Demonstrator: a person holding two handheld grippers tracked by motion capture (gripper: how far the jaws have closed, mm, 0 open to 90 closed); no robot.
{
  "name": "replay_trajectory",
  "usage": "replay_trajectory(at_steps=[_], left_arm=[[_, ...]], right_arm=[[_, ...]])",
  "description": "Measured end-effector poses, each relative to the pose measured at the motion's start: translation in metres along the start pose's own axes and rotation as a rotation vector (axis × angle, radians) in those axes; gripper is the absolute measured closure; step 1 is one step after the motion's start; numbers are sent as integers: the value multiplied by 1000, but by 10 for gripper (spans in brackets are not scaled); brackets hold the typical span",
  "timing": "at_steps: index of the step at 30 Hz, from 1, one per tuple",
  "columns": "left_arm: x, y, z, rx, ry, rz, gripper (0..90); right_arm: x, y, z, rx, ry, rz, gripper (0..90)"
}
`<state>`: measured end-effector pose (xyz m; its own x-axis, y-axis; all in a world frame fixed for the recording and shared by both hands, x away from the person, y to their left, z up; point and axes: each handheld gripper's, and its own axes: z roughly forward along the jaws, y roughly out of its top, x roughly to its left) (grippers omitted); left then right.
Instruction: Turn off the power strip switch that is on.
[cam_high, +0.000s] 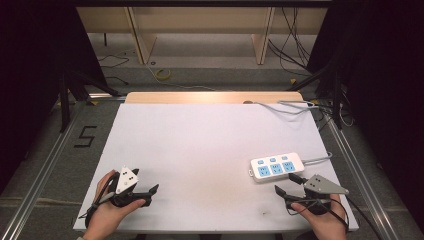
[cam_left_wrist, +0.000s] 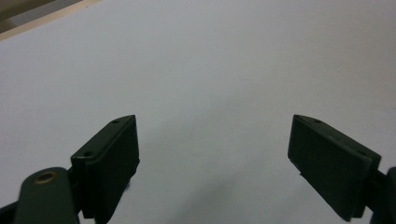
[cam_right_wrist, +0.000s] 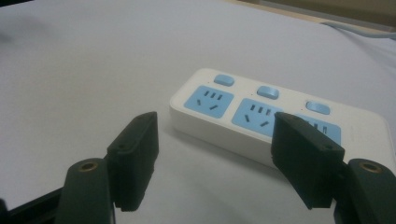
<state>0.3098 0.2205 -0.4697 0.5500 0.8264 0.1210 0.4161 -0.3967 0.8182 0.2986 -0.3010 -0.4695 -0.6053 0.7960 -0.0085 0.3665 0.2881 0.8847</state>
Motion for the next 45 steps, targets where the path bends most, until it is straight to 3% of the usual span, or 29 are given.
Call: replay_trajectory(at_steps=[30, 40, 45], left_arm=[[-3, 1, 2, 0, -10, 5, 200], [-3, 2, 2, 2, -11, 11, 202], [-3, 2, 2, 6, -12, 13, 203]], right_arm=[[1, 0, 0, 12, -11, -14, 375], [4, 2, 3, 20, 6, -32, 407], [6, 3, 3, 28, 4, -49, 547]])
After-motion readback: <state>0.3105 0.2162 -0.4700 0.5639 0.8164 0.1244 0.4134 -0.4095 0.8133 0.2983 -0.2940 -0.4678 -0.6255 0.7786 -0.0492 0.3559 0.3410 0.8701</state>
